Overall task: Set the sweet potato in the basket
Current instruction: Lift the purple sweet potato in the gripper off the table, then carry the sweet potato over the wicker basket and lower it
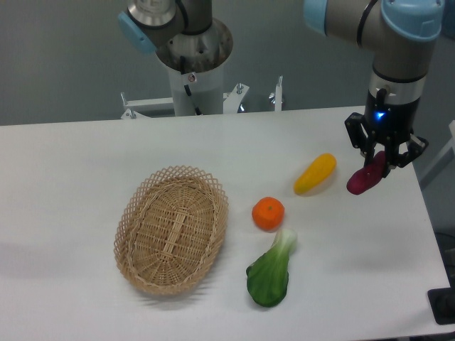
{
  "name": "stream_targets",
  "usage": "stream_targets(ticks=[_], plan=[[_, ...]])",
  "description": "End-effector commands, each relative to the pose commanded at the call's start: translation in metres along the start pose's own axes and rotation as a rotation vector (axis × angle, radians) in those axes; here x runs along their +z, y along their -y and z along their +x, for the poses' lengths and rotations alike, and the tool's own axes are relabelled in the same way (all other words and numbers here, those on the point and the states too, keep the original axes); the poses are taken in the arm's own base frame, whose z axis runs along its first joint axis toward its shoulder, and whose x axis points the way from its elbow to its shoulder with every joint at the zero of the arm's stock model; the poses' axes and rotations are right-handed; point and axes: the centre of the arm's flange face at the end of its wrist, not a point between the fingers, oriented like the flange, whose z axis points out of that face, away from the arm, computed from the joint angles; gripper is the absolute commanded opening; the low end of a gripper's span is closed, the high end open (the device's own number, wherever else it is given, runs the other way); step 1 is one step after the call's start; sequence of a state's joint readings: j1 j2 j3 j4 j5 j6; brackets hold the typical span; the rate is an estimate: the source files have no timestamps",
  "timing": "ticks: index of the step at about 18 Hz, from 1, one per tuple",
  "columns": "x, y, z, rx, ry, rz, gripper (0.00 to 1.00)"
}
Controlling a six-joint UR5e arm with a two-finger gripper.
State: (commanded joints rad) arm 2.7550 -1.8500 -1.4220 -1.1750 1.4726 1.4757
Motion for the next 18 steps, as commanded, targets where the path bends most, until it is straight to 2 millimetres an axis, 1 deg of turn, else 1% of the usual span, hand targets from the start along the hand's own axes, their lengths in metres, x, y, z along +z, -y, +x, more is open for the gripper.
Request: stream_targets(ticks=[1,3,5,11,14,18], plan=[[0.000,0.000,0.001,-0.001,0.003,-0.001,0.18],[0.002,0.000,0.010,-0.001,-0.011,-0.001,0.18],[-0.005,0.003,0.013,-0.020,-0.004,0.003,0.18],[-0.002,0.069,0.040,-0.109,-0.020,0.026,0.18],[0.005,0.100,0.058,-0.178,-0.040,0.036,0.18],[0.011,0.151,0.088,-0.265,-0.070,0.046,0.18]])
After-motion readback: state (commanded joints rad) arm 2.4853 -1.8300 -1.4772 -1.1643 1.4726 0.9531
